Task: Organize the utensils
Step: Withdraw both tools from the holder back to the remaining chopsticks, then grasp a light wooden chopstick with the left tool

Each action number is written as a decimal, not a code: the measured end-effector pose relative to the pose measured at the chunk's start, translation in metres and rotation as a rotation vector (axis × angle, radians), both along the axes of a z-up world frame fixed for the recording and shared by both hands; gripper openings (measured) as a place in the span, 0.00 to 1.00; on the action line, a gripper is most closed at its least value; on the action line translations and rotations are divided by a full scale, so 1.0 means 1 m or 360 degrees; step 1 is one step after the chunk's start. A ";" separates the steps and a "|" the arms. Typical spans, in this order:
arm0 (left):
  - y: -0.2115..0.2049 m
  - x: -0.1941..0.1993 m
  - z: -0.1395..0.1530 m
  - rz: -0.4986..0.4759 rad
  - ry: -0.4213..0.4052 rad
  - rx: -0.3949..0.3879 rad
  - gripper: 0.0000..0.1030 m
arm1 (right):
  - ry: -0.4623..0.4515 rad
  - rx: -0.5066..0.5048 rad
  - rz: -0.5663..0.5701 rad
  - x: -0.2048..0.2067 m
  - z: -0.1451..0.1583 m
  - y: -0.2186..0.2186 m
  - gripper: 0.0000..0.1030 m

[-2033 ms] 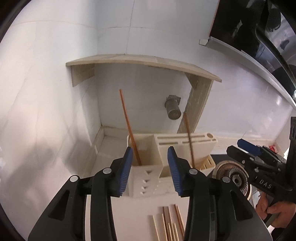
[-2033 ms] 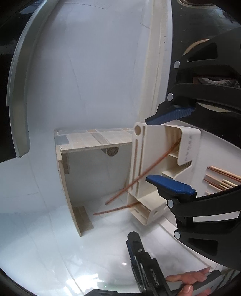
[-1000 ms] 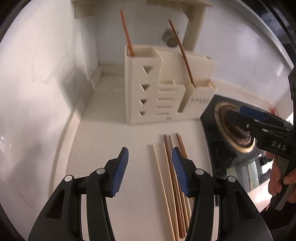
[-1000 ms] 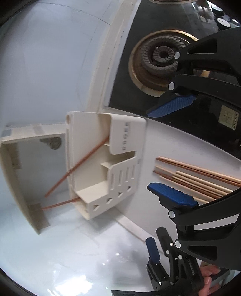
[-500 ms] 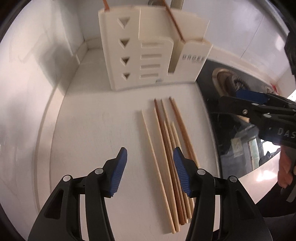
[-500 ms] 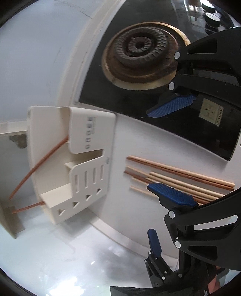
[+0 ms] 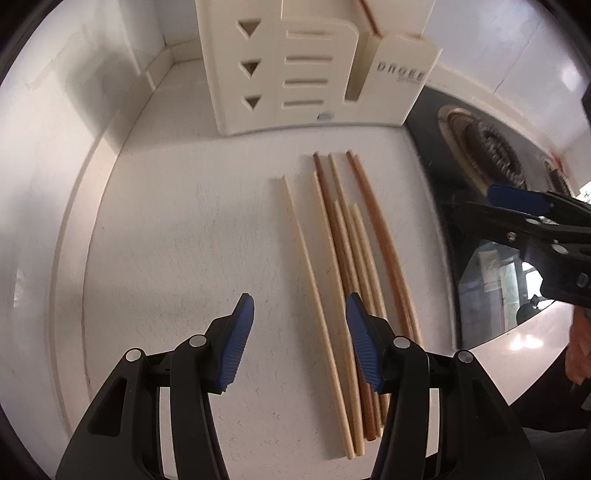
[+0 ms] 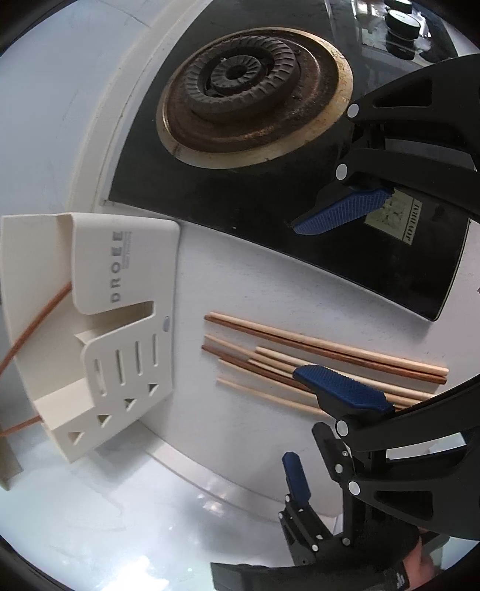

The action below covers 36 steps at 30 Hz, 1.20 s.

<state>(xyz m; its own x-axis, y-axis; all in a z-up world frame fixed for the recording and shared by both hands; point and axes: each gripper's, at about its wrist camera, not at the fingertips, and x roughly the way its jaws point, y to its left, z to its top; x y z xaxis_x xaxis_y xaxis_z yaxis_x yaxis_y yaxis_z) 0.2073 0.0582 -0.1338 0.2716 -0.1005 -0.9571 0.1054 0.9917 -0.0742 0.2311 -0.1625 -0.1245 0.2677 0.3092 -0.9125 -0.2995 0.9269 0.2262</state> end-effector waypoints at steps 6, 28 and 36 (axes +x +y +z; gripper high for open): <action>0.002 0.004 -0.012 0.0024 0.0084 0.0017 0.44 | 0.0060 -0.0049 0.0027 -0.003 -0.010 0.004 0.71; 0.003 0.011 -0.030 0.0001 0.0217 0.0138 0.06 | 0.0222 -0.0166 0.0109 0.001 -0.039 0.031 0.71; 0.015 0.010 -0.014 0.0032 0.0134 0.0075 0.06 | 0.0268 -0.0263 0.0142 0.005 -0.050 0.049 0.71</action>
